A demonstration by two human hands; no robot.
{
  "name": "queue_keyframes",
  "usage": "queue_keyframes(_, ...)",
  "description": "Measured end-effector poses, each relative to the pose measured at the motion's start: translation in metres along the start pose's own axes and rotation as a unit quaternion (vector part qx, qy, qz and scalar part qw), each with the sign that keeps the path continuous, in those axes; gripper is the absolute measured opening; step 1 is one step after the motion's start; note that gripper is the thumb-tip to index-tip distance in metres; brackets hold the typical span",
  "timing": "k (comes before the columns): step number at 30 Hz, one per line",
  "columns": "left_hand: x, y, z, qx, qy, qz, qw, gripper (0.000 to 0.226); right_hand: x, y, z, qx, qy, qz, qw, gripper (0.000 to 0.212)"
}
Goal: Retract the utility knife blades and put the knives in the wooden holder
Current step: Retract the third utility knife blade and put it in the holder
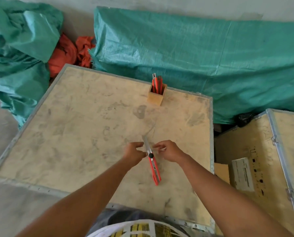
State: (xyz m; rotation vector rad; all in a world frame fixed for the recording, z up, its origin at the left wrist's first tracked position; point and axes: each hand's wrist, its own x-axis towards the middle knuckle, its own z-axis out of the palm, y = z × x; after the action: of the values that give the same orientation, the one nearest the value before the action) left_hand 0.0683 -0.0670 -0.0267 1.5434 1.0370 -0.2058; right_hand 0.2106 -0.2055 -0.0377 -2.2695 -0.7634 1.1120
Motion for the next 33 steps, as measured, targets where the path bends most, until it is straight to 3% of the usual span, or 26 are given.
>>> queue_keyframes(3, -0.02, -0.026, 0.031, -0.003, 0.022, -0.021, 1.0, 0.068, -0.003, -0.002, 0.01, -0.016, -0.033, -0.008, 0.999, 0.039)
queue_keyframes(6, -0.031, -0.042, 0.059, 0.054, 0.068, 0.009, 0.996, 0.061, -0.003, 0.004, 0.019, -0.033, -0.05, -0.02, 0.998, 0.039)
queue_keyframes(10, -0.036, -0.055, 0.086, 0.08, 0.093, 0.068, 0.99, 0.032, -0.003, 0.011, 0.027, -0.031, -0.027, -0.036, 0.999, 0.034)
queue_keyframes(13, -0.038, -0.063, 0.095, 0.074, 0.116, 0.08, 0.987, 0.038, -0.003, 0.013, 0.032, -0.009, -0.015, -0.021, 1.0, 0.03)
queue_keyframes(18, -0.039, -0.059, 0.097, 0.045, 0.127, 0.076, 0.988, 0.024, -0.001, 0.015, 0.034, 0.006, -0.017, -0.008, 1.0, 0.025)
queue_keyframes(27, -0.042, -0.049, 0.089, -0.053, 0.071, 0.057, 0.994, 0.045, -0.009, 0.02, 0.026, 0.118, 0.007, 0.053, 0.992, 0.018)
queue_keyframes(30, -0.042, -0.036, 0.072, -0.08, 0.045, 0.029, 0.995, 0.051, -0.015, 0.008, 0.015, 0.187, 0.029, 0.046, 0.981, 0.019)
queue_keyframes(33, -0.045, -0.018, 0.049, -0.099, 0.011, 0.053, 0.994, 0.056, -0.019, -0.015, -0.006, 0.247, 0.05, 0.023, 0.967, 0.019)
